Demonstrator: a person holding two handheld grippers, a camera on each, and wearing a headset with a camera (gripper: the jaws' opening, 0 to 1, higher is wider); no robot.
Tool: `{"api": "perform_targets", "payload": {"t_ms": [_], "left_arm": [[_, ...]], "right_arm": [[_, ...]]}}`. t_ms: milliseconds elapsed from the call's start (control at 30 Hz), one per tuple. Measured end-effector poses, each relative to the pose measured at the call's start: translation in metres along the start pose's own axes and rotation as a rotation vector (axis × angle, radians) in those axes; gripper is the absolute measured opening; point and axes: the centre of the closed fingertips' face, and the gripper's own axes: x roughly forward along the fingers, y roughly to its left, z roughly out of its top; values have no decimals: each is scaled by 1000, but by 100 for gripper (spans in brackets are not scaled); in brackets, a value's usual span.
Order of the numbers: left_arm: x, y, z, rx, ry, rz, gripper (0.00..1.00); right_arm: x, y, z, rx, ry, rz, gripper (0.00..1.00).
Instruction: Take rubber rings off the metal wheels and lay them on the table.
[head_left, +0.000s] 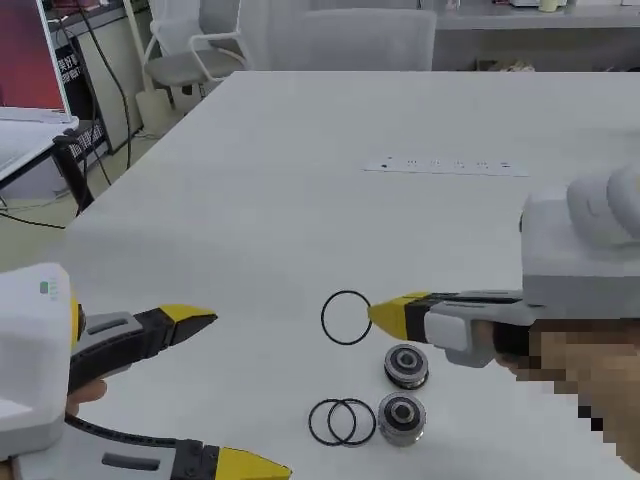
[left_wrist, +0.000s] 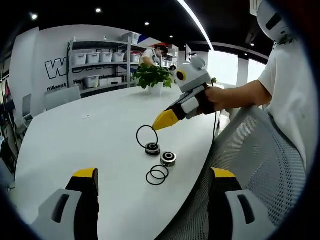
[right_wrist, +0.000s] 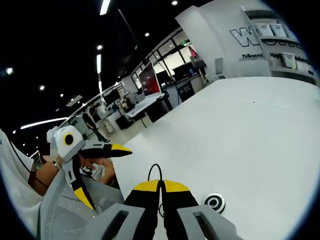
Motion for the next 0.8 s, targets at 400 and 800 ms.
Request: {"api": "perform_targets", "payload": {"t_ms": [400, 800], "left_arm": [[-1, 1, -4, 3, 5, 13, 89], [-1, 3, -10, 14, 33, 25, 87]], "right_arm": [[21, 19, -37, 31, 111, 88, 0], [33, 10, -74, -78, 236, 44, 0]]}}
